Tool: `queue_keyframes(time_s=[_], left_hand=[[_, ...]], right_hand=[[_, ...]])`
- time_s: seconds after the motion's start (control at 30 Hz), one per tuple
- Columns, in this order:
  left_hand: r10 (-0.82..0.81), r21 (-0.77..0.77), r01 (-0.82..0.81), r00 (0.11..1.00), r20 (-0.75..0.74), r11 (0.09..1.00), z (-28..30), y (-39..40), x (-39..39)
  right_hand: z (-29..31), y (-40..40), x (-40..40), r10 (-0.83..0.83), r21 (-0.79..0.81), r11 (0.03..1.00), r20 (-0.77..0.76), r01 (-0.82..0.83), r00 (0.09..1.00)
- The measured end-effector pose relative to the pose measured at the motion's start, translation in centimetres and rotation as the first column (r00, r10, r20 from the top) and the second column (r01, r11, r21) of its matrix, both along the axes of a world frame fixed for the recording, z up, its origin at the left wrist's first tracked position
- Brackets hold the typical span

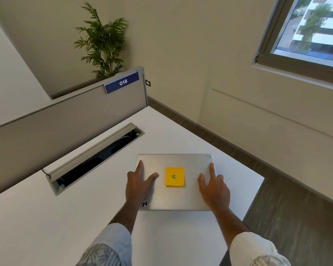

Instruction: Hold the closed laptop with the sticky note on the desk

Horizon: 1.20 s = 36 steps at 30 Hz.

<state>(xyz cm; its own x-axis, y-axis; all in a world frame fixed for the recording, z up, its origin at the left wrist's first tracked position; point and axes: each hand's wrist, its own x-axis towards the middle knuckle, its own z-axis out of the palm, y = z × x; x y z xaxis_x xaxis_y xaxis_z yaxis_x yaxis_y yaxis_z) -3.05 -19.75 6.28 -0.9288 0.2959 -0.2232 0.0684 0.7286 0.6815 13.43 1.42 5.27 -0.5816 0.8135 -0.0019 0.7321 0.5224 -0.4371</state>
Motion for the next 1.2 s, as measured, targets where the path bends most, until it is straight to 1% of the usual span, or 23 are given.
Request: queue_keyframes(time_s=[0.5, 1.2], left_hand=[[0.117, -0.027, -0.117, 0.993, -0.020, 0.993, 0.2, -9.1, -1.4], [0.339, 0.034, -0.338, 0.940, -0.027, 0.940, 0.3, -22.0, -1.9]], right_hand=[[0.6, -7.2, -3.7, 0.129, 0.039, 0.991, 0.023, -0.130, 0.991], [0.7, -17.7, -9.1, 0.322, 0.080, 0.943, 0.034, -0.324, 0.946]])
